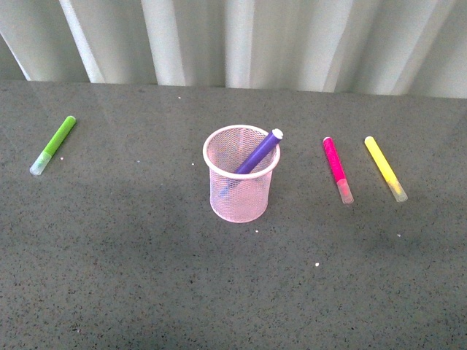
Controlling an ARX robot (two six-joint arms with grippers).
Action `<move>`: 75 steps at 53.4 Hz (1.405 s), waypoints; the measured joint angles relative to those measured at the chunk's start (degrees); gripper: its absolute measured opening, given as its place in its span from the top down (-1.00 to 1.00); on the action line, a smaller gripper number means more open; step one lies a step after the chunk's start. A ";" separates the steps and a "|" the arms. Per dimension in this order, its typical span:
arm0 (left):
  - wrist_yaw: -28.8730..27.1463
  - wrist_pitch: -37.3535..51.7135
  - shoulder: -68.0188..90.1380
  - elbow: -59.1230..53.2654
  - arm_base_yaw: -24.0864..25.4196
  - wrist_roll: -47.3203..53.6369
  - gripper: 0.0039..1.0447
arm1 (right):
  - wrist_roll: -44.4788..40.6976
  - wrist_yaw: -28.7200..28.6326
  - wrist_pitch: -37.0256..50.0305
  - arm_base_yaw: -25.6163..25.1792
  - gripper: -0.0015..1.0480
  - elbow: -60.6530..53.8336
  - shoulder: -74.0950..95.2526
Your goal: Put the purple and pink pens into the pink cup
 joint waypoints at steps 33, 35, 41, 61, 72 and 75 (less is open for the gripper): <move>-0.04 -0.37 -0.76 0.00 0.02 -0.02 0.82 | 0.00 -0.02 0.00 0.00 -0.87 0.00 0.00; -0.04 -0.37 -0.76 0.00 0.02 -0.02 0.72 | -0.02 -0.02 0.00 0.00 -0.87 0.00 0.00; -0.04 -0.37 -0.76 0.00 0.02 -0.02 0.30 | 0.37 -0.61 0.17 -0.11 -0.87 0.00 0.04; -0.04 -0.37 -0.76 0.00 0.02 -0.02 -0.86 | 2.93 -2.73 43.36 -2.84 -0.87 22.08 47.98; -0.04 -0.37 -0.76 0.00 0.00 0.11 -0.88 | 0.20 6.60 30.80 0.44 -0.87 52.24 83.95; -0.02 -0.37 -0.76 0.00 0.02 0.11 -0.88 | 0.63 6.95 22.75 1.53 -0.87 60.78 93.79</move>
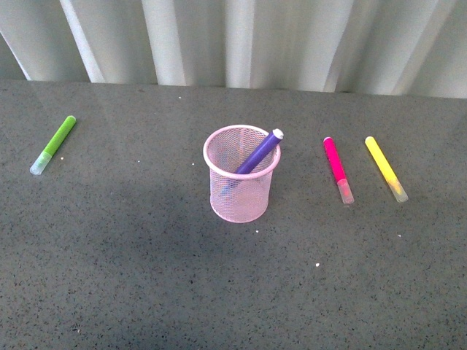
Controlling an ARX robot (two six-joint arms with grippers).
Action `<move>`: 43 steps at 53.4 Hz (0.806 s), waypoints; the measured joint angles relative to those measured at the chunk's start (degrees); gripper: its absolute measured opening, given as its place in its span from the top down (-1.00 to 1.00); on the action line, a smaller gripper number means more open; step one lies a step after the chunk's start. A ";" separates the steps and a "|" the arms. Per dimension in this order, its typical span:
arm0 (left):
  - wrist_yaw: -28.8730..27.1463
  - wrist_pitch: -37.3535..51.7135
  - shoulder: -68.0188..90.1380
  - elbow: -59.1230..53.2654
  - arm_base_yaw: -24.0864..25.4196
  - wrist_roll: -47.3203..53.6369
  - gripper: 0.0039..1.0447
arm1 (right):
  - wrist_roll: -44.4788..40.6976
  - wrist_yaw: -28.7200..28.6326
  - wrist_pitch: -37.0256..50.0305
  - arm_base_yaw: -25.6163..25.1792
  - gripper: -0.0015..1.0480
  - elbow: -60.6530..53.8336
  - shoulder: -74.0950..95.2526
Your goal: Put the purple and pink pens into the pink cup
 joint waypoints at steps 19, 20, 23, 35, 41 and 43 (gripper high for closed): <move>-0.02 0.00 0.00 0.00 0.00 0.02 -0.88 | 6.34 -3.76 -27.12 9.01 -0.87 22.95 35.30; -0.02 0.00 0.00 0.00 0.00 0.02 -0.88 | 6.49 -4.02 -27.43 9.31 -0.87 23.04 35.74; -0.02 0.00 0.00 0.00 -0.02 0.00 -0.88 | 8.11 -5.14 -28.09 10.47 -0.87 23.10 37.20; -0.02 0.00 0.00 0.00 0.00 0.02 -0.88 | 13.11 -6.99 -26.51 12.41 -0.87 22.10 39.10; 0.00 0.00 0.00 0.00 0.00 0.02 -0.88 | 14.12 -7.23 -25.81 12.04 -0.87 21.27 39.89; -0.02 0.00 0.00 0.00 0.00 0.02 -0.88 | 14.36 -7.32 -25.40 11.87 -0.87 20.92 40.19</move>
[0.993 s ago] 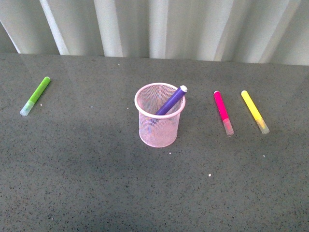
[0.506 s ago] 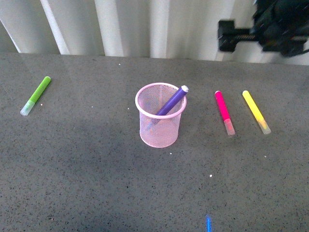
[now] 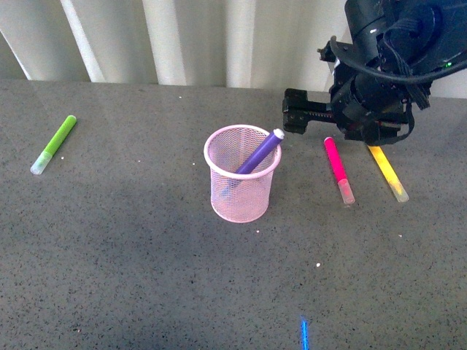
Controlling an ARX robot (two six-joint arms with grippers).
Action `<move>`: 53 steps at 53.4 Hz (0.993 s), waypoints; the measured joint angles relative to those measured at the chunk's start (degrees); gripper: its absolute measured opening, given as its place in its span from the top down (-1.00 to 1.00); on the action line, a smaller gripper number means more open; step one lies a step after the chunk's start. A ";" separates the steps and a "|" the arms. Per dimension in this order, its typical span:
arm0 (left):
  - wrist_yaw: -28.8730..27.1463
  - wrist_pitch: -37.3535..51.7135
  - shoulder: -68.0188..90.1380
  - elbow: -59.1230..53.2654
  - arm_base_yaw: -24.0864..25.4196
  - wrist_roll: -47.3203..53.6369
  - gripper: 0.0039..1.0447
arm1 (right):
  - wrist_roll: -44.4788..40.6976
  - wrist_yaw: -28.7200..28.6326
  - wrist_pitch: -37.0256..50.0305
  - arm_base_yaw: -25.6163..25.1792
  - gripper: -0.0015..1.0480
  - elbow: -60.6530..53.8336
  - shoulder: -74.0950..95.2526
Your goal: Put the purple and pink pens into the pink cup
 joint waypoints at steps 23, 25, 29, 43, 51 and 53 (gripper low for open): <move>0.02 0.00 0.00 0.00 0.00 0.00 -0.88 | 0.46 0.37 1.90 -1.18 -0.87 -0.72 3.02; 0.00 0.00 0.00 0.00 0.00 0.00 -0.88 | 0.46 0.52 2.10 -1.18 -0.87 -0.72 3.06; 0.00 0.00 0.00 0.00 -0.02 0.00 -0.88 | 0.24 0.81 2.71 -1.20 -0.87 -0.72 3.26; 0.00 0.00 0.00 0.00 -0.02 0.00 -0.88 | -0.63 2.01 3.72 -2.16 -0.24 -0.72 3.76; 0.00 0.00 0.00 0.00 0.00 0.00 -0.88 | -0.63 1.88 4.15 -2.97 0.20 -0.76 3.78; 0.02 0.00 0.00 0.00 -0.02 0.00 -0.88 | -0.61 1.75 4.37 -3.13 0.34 -0.85 3.78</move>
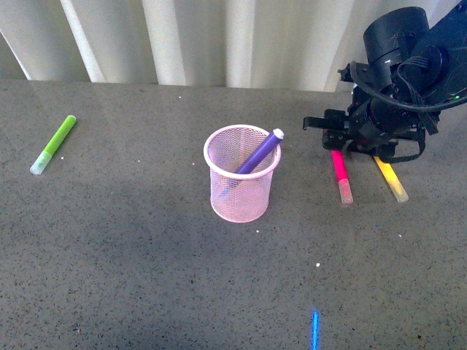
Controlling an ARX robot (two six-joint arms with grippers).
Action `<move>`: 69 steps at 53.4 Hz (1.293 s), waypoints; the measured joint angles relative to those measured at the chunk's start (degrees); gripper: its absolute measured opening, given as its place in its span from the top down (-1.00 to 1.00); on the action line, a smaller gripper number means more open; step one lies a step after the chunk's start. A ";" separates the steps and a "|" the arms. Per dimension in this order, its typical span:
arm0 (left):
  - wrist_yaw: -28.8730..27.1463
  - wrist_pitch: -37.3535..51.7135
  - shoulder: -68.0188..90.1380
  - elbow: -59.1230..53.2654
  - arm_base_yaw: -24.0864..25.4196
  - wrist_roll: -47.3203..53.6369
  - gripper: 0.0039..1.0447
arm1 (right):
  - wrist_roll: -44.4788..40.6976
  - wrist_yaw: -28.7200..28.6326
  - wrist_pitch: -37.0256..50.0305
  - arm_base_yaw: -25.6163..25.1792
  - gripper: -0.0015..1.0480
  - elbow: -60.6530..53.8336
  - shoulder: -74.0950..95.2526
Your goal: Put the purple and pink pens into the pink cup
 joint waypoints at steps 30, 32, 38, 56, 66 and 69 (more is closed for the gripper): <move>0.00 0.00 0.00 0.00 0.02 0.00 -0.88 | 11.17 -12.41 43.34 1.36 0.78 -23.37 -21.22; -0.02 0.00 0.00 0.00 0.02 0.00 -0.88 | 12.37 -13.16 48.96 1.86 0.78 -26.10 -25.40; -0.02 0.00 0.00 0.00 0.02 0.00 -0.88 | 13.07 -13.22 61.16 3.76 0.78 -32.02 -33.53; -0.02 0.00 0.00 0.00 0.00 0.00 -0.88 | 5.62 -3.54 72.54 13.35 0.78 -35.50 -24.22; -0.02 0.00 0.00 0.00 0.02 0.00 -0.88 | 4.11 1.60 68.54 16.83 0.78 -27.28 -16.39; -0.02 0.00 0.00 0.00 0.02 0.00 -0.88 | 3.69 2.36 67.65 17.33 0.78 -25.62 -14.99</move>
